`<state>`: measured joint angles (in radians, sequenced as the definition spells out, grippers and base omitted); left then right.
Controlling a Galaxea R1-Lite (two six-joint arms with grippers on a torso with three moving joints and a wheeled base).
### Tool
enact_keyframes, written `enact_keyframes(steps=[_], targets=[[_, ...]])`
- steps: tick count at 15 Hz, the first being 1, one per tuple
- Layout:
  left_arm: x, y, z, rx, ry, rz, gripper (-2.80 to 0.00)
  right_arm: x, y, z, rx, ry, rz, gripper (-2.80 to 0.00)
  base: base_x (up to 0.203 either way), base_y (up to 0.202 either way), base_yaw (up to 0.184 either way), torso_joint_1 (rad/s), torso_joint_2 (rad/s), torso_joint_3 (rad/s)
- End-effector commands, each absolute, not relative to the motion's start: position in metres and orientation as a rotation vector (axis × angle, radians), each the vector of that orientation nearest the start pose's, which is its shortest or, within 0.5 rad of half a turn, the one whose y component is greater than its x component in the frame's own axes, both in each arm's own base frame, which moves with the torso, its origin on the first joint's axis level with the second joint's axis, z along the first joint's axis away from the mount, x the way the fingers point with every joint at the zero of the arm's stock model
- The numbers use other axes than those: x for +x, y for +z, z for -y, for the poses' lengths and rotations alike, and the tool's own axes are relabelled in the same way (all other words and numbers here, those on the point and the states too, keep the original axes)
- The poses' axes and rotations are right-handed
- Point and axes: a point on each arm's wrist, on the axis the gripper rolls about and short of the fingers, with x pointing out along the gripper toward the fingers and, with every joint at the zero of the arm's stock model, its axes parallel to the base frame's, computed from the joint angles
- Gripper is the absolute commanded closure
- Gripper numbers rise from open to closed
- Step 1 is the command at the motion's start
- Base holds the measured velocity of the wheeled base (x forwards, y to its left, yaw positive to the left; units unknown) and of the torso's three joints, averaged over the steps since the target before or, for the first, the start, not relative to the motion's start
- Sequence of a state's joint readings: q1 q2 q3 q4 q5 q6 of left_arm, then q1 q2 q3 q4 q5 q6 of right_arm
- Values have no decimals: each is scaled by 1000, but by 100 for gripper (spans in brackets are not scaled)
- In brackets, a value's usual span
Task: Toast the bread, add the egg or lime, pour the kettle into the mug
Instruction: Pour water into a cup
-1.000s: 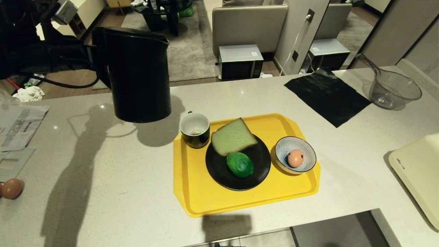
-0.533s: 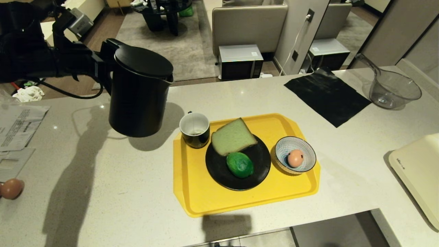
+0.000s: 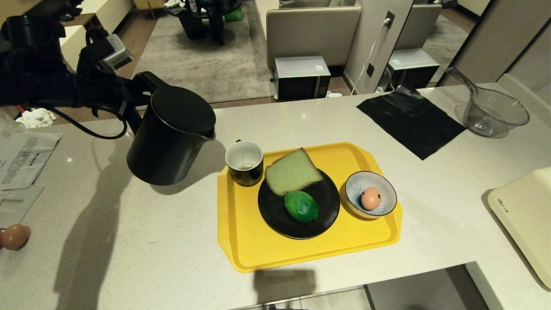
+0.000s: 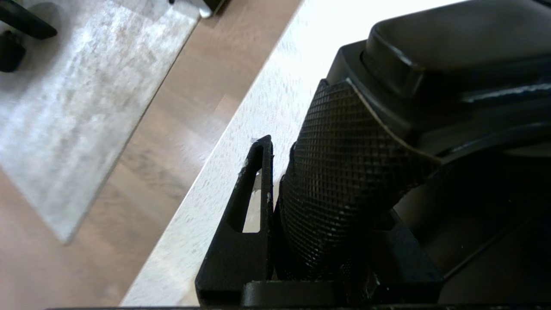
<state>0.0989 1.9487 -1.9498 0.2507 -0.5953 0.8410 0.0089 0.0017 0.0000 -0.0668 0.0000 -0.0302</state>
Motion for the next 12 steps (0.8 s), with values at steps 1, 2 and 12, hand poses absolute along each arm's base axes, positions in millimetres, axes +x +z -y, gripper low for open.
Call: enact_keyframes(steps=[1, 2, 12], targets=[[380, 330, -26, 774, -526, -27, 0, -21, 75, 0, -31, 7, 38, 0, 0, 0, 0, 0, 0, 0], [380, 330, -27, 779, -503, -38, 0, -21, 75, 0, -31, 7, 38, 0, 0, 0, 0, 0, 0, 0], [364, 359, 9, 743, -409, 27, 0, -21, 75, 0, -31, 7, 38, 0, 0, 0, 0, 0, 0, 0]])
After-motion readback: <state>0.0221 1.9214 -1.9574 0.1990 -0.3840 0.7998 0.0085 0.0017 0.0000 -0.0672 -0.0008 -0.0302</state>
